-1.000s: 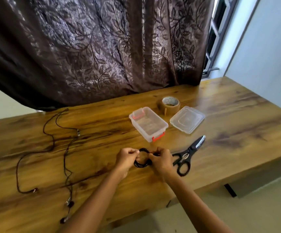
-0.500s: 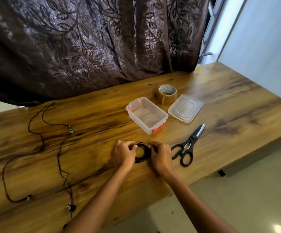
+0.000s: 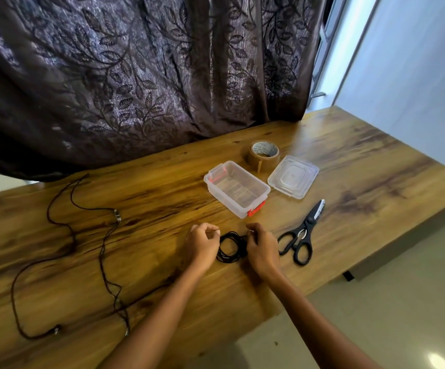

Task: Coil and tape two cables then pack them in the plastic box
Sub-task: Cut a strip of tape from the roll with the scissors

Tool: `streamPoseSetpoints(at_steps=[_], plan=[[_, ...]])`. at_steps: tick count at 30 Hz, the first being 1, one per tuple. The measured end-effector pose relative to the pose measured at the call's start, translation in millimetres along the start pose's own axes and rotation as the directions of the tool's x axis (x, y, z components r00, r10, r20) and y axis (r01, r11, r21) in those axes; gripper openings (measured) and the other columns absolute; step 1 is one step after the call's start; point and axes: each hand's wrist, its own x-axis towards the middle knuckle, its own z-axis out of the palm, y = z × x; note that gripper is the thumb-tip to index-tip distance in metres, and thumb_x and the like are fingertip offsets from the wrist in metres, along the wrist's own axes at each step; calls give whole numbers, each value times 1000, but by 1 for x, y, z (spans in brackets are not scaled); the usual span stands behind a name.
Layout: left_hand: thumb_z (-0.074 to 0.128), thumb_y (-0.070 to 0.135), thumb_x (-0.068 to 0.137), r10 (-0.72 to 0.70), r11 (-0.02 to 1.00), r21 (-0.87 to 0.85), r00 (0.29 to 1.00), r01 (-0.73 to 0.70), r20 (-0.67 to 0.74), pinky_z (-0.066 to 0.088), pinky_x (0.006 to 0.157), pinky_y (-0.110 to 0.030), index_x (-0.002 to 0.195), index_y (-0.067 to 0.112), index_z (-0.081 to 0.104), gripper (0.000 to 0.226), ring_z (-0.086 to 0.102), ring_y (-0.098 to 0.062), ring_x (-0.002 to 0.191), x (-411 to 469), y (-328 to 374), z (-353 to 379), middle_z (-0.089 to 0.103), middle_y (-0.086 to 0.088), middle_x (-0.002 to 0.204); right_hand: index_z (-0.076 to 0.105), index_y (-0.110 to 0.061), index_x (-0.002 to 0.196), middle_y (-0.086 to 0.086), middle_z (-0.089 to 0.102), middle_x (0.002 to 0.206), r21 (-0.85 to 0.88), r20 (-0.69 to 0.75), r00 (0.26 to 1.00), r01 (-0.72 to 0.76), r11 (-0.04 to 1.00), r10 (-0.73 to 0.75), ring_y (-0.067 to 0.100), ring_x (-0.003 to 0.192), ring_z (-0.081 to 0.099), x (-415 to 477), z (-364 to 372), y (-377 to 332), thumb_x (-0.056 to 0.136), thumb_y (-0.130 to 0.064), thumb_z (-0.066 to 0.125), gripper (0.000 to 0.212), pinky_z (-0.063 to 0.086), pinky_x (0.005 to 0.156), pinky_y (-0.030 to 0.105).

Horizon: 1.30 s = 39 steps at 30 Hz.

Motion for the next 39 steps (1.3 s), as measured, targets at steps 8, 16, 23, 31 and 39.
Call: streamPoseSetpoints(at_steps=[8,16,23,31,39], plan=[[53,16,90,194,978,-72,980,-196,-41,44,74,-28,90,17,64,11,55,-17,96,10,35,-17,56,-2,109,58,-11,114,5,60,113,108,-198,979,76,991,-54,12,98,53,10,-29,-19,93,-11,49,23,43,78,24],[52,15,91,258,956,-119,962,-268,-92,42,71,-25,88,19,62,11,56,-17,98,50,82,-8,56,-5,114,62,-6,106,11,64,110,-95,-234,951,185,978,-203,25,106,54,111,-72,-23,89,-6,51,20,41,81,29],[53,14,89,229,961,-129,964,-246,-133,51,81,-35,85,17,63,11,59,-20,94,86,106,5,62,-6,104,55,-2,116,18,57,122,-415,27,940,319,852,-339,34,114,48,193,-79,-22,86,-4,54,30,41,90,42],[53,14,90,181,968,-144,971,-203,-155,51,75,-29,89,14,65,12,60,-16,90,97,113,7,66,-3,99,53,-5,126,19,57,127,-573,250,912,411,709,-326,34,121,48,244,-59,-17,86,-5,55,40,35,106,41],[53,14,91,225,957,-153,963,-247,-151,42,63,-11,94,12,65,13,56,-9,84,88,111,-8,62,4,90,64,-6,114,12,69,105,-263,55,947,320,910,-317,25,94,64,229,-69,-26,85,0,55,31,46,73,21]])
